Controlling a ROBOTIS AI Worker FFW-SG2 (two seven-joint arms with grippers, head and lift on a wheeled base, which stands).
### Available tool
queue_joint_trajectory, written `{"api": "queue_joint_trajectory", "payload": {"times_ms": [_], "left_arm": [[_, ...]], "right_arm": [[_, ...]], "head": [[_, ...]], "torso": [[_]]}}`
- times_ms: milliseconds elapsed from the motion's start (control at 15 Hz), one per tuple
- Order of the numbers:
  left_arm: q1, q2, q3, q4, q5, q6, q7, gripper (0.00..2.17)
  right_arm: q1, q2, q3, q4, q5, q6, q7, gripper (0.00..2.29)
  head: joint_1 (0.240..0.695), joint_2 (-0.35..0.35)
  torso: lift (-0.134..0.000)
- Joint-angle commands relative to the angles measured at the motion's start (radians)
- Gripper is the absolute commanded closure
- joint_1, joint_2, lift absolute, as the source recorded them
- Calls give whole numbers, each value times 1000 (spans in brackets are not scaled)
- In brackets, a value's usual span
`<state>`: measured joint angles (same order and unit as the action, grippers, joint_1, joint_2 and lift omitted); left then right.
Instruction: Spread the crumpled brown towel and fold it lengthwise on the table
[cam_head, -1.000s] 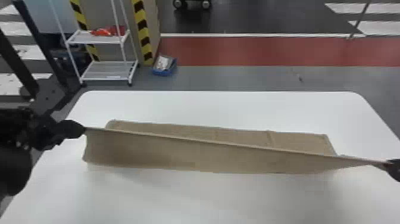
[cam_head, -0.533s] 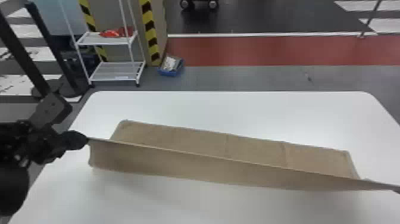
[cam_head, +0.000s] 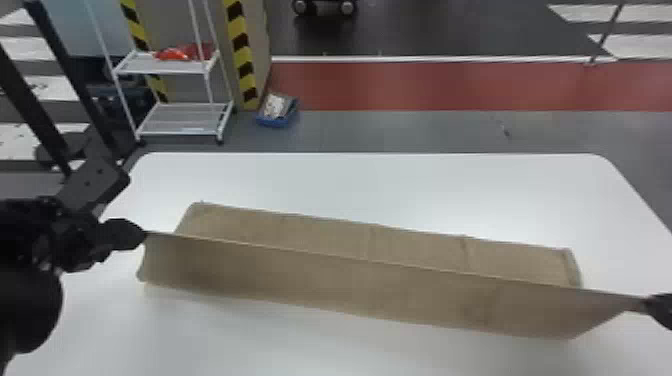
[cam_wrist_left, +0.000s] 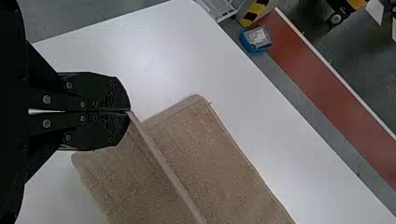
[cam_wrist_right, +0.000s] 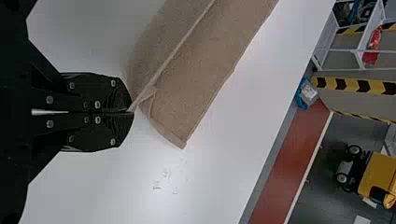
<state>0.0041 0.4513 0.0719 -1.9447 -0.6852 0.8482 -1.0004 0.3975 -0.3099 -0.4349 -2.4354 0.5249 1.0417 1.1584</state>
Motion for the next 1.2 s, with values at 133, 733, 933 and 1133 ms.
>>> {"api": "queue_joint_trajectory", "payload": {"times_ms": [133,733,933,1133], "left_arm": [[-78,-10,-20,73,-14,1,3,2125],[-27,3,28,76,-2,-5,2,2125],[-10,3,31,70,3,-8,5,2125],[4,3,28,70,3,-14,8,2125]], "right_arm": [[-111,-47,2,82,-40,10,20,1470],[86,-51,-165,-133,-72,-18,205,1470],[152,-51,-189,-171,-42,-55,209,1470],[172,-49,-119,-166,15,-55,209,1470]], "head": [[695,-6],[695,44],[695,50],[695,42]], "torso": [[-123],[-123],[-123],[-123]]}}
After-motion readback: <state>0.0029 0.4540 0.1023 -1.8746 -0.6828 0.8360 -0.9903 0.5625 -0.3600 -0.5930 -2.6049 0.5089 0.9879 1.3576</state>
